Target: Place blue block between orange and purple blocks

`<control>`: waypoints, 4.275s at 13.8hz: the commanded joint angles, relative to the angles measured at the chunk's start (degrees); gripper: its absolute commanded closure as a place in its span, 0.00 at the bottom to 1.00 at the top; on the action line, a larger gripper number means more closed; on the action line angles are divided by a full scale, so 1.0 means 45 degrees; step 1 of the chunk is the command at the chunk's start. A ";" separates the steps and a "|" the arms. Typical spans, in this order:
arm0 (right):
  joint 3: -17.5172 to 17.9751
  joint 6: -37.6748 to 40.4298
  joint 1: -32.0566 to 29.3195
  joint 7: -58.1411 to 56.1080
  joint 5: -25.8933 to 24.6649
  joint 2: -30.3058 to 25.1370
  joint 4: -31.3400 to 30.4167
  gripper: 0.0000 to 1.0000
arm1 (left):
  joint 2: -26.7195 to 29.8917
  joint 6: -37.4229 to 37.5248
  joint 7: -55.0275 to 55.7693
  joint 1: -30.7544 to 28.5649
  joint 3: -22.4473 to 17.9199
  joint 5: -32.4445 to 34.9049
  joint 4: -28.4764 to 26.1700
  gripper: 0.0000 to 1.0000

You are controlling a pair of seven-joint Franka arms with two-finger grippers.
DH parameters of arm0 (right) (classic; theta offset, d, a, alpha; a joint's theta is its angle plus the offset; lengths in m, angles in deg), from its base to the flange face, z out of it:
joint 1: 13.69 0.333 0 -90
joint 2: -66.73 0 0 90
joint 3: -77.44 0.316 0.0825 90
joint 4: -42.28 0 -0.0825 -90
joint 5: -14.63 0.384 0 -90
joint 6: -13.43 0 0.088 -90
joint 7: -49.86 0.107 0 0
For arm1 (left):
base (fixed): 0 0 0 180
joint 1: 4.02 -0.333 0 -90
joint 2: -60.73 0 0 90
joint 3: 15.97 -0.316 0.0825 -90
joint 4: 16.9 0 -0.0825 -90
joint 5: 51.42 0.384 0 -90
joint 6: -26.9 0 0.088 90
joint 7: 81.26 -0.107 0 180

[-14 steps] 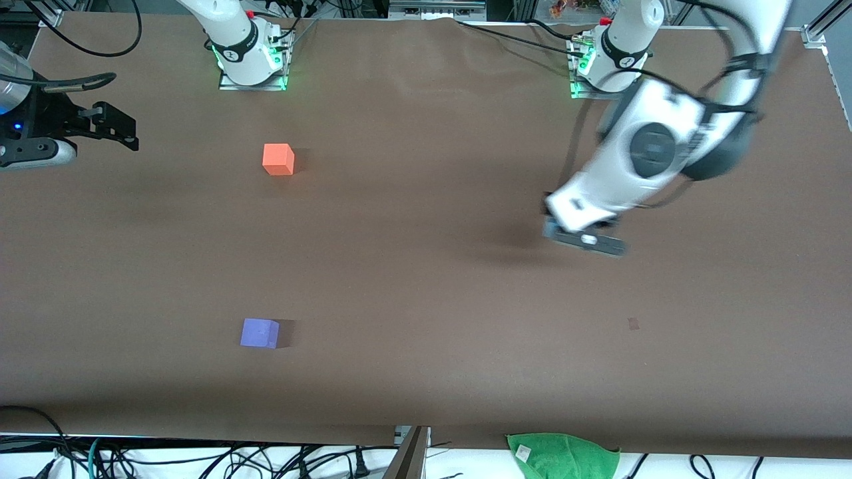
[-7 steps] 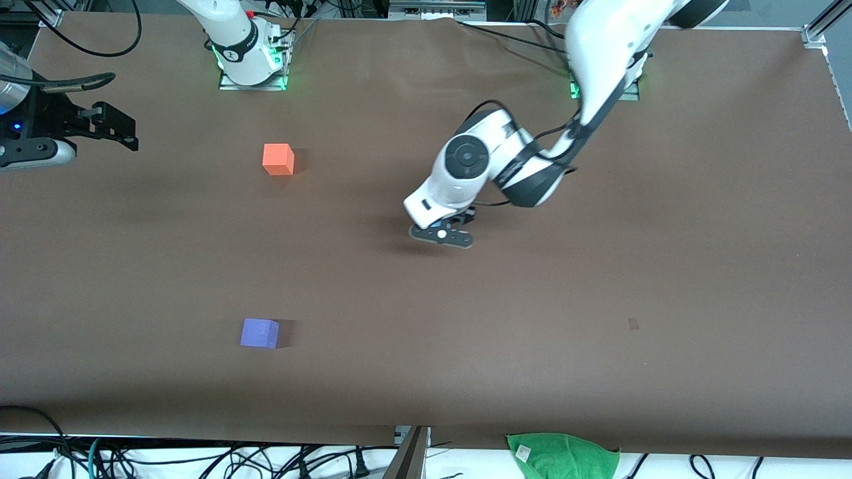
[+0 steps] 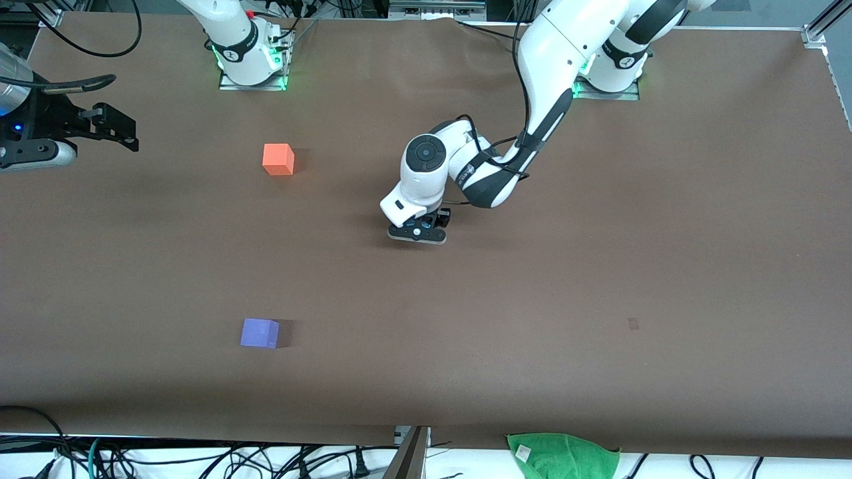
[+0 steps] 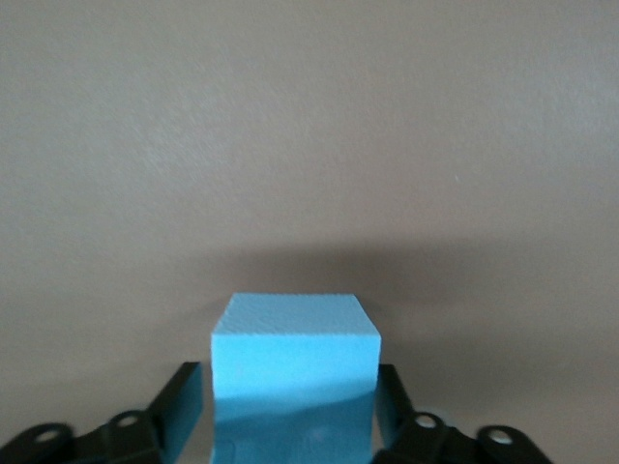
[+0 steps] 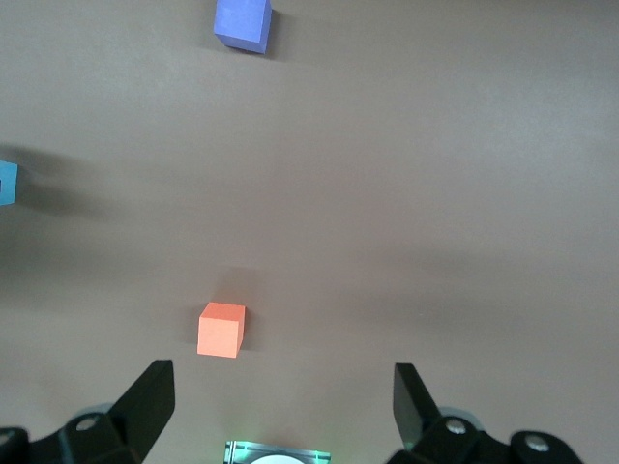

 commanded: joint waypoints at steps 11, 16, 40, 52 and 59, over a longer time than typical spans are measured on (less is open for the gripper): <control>0.0202 -0.0286 0.0163 -0.0184 0.0264 0.1575 0.0226 0.00 | 0.7068 0.8319 -0.2513 -0.3633 -0.0022 0.0200 0.0177 0.00; 0.0222 -0.1961 0.2482 0.1504 0.0459 0.3076 0.0187 0.00 | 0.7949 0.9825 -0.5488 -0.6661 -0.0100 0.0064 0.0158 0.00; 0.0164 -1.0893 0.8718 1.2081 0.0284 0.8899 0.0128 0.00 | 1.0978 1.0038 -0.9478 -0.8229 -0.2210 -0.3140 -0.2675 0.00; 0.0164 -1.1030 0.8855 1.2179 -0.0088 0.9623 0.0128 0.00 | 1.0372 1.0743 -0.9557 -0.8034 -0.1937 -0.3023 -0.2401 0.00; 0.0164 -1.1050 0.8952 1.2430 0.0029 0.9701 0.0128 0.37 | 1.0372 1.0782 -0.9537 -0.8034 -0.1917 -0.3004 -0.2401 0.00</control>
